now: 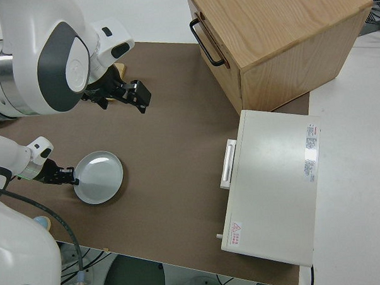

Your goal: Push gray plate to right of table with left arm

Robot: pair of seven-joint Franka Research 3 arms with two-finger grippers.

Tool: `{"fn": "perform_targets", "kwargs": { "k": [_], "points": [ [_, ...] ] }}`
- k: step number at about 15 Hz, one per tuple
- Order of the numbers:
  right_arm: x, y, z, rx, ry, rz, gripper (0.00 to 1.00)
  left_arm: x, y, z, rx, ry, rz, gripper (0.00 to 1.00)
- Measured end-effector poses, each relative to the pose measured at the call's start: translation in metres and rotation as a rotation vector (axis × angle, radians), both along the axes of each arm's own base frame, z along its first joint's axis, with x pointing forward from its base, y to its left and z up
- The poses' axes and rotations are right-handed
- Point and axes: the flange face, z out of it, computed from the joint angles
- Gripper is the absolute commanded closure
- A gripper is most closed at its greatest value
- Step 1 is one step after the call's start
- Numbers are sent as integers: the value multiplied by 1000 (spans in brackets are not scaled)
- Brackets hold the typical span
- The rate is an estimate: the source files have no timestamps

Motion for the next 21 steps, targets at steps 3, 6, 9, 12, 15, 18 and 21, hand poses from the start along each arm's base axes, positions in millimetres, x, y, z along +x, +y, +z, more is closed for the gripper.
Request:
{"fn": "perform_targets", "kwargs": {
  "k": [3, 6, 9, 12, 15, 18, 21],
  "points": [
    [0, 0, 0, 0, 0, 0, 5, -3, -19, 0, -16, 4, -12, 1000],
    [0, 0, 0, 0, 0, 0, 5, -5, -37, -2, -38, 13, -11, 1000],
    [0, 0, 0, 0, 0, 0, 5, -5, -46, -3, -51, -1, -13, 988],
    [0, 0, 0, 0, 0, 0, 5, -4, -51, -3, -56, -4, -16, 559],
    [0, 0, 0, 0, 0, 0, 5, -4, -56, -6, -59, -6, -21, 69],
    [0, 0, 0, 0, 0, 0, 5, -2, -60, -6, -64, -9, -20, 17],
    [0, 0, 0, 0, 0, 0, 5, 4, -58, -3, -70, -16, -8, 15]
  ]
}}
